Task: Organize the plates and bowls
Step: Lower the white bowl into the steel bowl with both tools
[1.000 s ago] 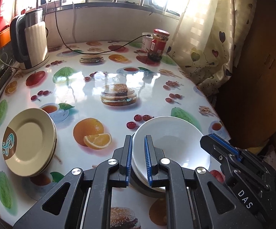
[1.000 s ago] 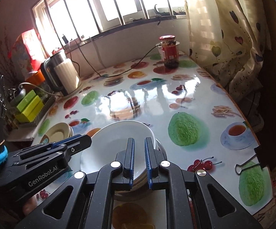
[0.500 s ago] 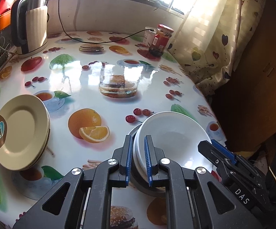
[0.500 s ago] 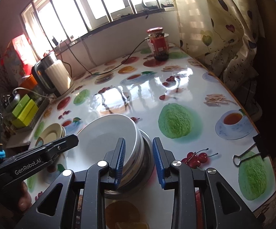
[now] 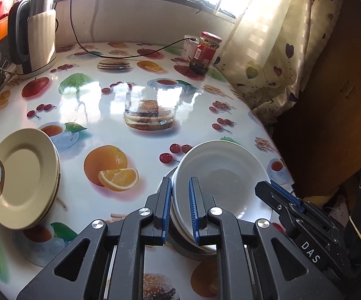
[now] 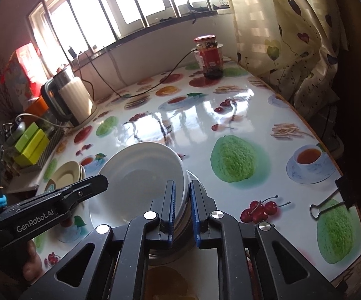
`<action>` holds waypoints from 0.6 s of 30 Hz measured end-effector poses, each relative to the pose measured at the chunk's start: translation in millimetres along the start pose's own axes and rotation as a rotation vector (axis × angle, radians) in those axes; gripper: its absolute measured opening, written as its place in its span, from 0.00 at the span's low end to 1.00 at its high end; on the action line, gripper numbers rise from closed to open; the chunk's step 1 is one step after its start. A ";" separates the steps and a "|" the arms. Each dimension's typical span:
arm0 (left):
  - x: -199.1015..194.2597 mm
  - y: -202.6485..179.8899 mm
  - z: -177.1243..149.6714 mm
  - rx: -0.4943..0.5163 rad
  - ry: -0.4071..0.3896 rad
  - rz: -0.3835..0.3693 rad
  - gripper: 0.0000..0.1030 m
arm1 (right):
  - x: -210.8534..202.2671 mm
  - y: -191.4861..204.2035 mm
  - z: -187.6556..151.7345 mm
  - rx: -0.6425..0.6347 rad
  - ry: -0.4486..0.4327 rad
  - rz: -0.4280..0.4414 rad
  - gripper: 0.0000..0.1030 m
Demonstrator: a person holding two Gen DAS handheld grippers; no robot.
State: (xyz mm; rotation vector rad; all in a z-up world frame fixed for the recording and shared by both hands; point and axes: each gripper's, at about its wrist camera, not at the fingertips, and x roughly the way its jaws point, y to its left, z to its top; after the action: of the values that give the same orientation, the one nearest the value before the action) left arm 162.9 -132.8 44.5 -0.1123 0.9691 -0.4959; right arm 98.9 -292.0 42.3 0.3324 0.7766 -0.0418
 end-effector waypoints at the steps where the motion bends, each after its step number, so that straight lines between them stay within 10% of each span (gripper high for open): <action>1: -0.2 0.6 0.4 -0.001 0.002 -0.001 0.13 | 0.4 -0.2 0.9 0.001 0.002 0.002 0.12; 18: -4.1 -3.0 -4.1 0.003 -0.003 0.016 0.15 | -7.7 4.4 5.6 -0.042 -0.037 -0.038 0.13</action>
State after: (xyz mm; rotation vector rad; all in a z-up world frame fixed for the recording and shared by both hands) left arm 156.6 -133.1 46.2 -0.1027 0.9653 -0.4821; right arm 97.9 -290.2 52.6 0.2763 0.7464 -0.0665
